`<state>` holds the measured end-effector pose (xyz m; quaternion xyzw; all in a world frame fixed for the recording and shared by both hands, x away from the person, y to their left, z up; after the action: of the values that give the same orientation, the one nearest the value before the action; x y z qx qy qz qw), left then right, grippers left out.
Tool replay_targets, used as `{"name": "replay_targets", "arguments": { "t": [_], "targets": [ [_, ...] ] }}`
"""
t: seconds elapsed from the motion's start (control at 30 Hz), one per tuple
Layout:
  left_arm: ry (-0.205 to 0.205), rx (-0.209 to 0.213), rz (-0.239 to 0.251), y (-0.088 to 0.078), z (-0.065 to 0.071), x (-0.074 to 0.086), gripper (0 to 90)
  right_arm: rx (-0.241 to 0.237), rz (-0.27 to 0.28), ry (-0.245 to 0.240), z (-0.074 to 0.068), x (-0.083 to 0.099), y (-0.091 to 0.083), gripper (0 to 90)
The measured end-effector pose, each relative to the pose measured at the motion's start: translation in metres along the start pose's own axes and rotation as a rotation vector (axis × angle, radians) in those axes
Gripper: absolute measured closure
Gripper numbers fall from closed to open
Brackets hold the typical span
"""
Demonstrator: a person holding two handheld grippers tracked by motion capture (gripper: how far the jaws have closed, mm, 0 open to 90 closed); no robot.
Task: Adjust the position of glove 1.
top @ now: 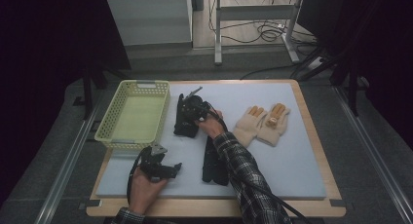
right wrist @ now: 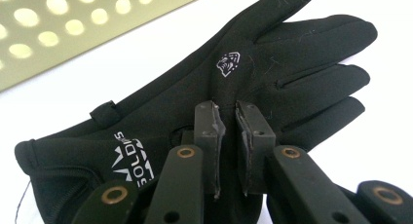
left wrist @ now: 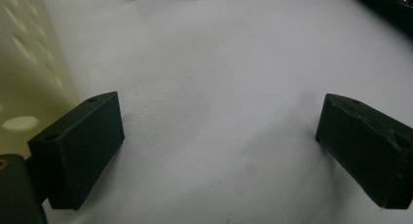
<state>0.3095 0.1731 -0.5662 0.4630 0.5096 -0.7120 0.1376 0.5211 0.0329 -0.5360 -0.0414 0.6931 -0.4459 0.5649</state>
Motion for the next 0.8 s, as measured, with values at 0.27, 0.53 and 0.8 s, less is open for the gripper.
{"name": "replay_targets", "arguments": {
  "t": [0.27,0.53,0.8],
  "targets": [
    [-0.004,0.000,0.000,0.000,0.000,0.000,3.4,-0.024,0.060,0.020,0.001,-0.001,-0.022,79.8],
    [-0.003,0.000,0.000,0.000,0.000,0.000,3.5,-0.049,0.131,0.009,-0.007,-0.005,-0.060,79.5],
    [-0.002,-0.001,0.000,0.000,0.000,0.000,3.5,-0.066,0.183,0.010,-0.016,-0.007,-0.101,79.3]
  ]
}}
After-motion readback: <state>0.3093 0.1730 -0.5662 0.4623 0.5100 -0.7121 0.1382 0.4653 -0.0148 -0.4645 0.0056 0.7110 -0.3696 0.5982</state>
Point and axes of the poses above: each handheld gripper's, and its own axes: y roughly forward along the jaws, x roughly out of its underside, z roughly to its right, the point moved 2 cm from there along y, roughly forward along the jaws, and after that the axes turned 9 degrees about z, right-handed, at the moved point
